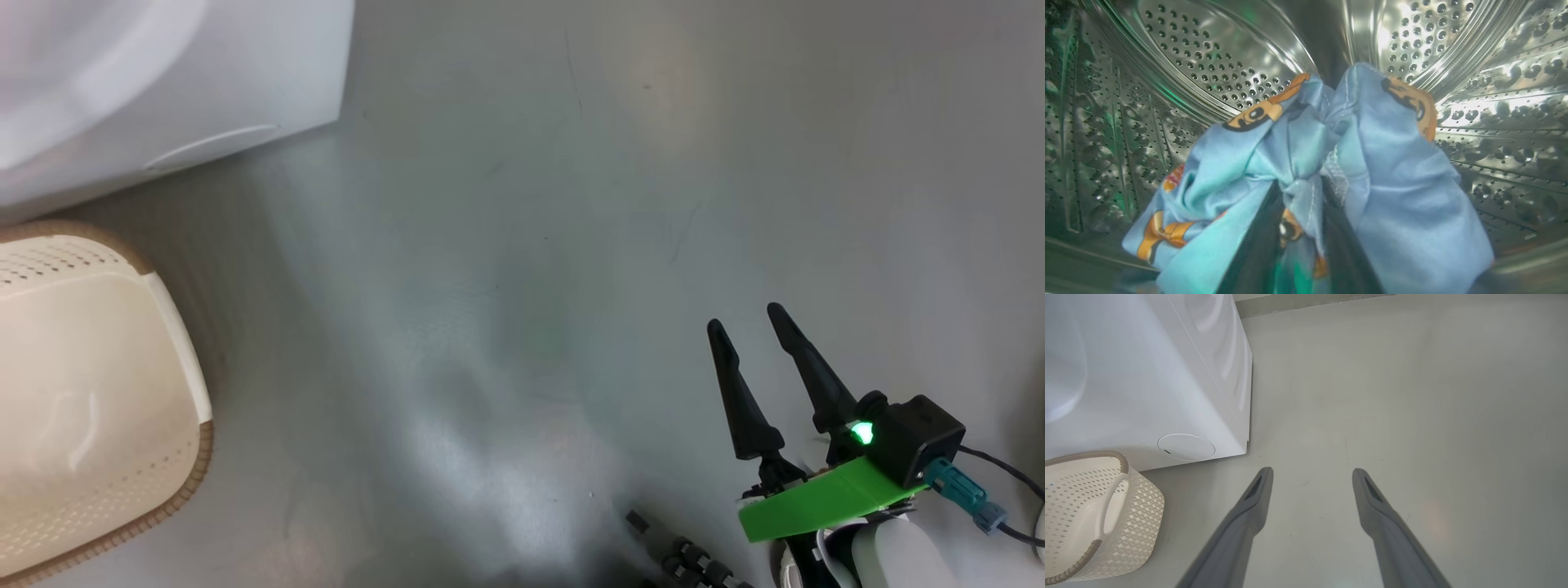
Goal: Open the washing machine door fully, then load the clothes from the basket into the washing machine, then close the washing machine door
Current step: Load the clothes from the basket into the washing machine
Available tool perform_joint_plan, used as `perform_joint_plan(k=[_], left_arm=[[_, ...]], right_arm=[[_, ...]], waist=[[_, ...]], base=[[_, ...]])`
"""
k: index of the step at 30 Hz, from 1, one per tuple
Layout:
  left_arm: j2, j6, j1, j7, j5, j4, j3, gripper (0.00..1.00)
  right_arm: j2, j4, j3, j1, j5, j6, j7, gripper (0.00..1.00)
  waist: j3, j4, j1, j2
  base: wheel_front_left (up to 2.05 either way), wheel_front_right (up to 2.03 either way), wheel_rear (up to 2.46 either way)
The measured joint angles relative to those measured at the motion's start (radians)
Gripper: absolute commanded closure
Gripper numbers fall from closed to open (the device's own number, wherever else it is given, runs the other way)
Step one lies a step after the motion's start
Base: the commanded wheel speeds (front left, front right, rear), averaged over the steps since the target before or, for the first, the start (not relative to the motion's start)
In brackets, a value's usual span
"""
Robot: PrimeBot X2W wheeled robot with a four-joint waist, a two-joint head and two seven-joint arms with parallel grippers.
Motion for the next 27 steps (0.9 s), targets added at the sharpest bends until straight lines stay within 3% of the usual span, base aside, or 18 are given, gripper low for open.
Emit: perform_joint_plan(k=[4, 11, 24, 27], left_arm=[[-0.020, 0.009, -0.034, 0.000, -0.020, 0.077, 0.007, 0.00], [-0.086, 0.062, -0.042, 0.000, -0.071, 0.169, 0.040, 0.00], [-0.192, 0.097, 0.058, 0.000, -0.081, 0.127, 0.017, 0.00], [-0.246, 0.104, 0.122, 0.000, -0.104, 0.076, 0.020, 0.00]], right_arm=[[0.000, -0.008, -0.007, 0.006, 0.000, 0.000, 0.000, 0.00], [-0.005, -0.008, -0.033, 0.011, 0.000, 0.000, 0.000, 0.00], [-0.021, 0.008, -0.005, 0.009, 0.000, 0.000, 0.000, 0.00], [-0.035, 0.012, -0.007, 0.006, 0.000, 0.000, 0.000, 0.00]], waist=[[-0.015, 0.010, 0.0001, 0.0000], [-0.045, 0.042, 0.0000, 0.0001], [-0.142, 0.122, 0.0000, 0.0000], [-0.181, 0.159, 0.0000, 0.0000]], base=[[0.00, 0.00, 0.00], [0.00, 0.00, 0.00], [0.00, 0.00, 0.00], [0.00, 0.00, 0.00]])
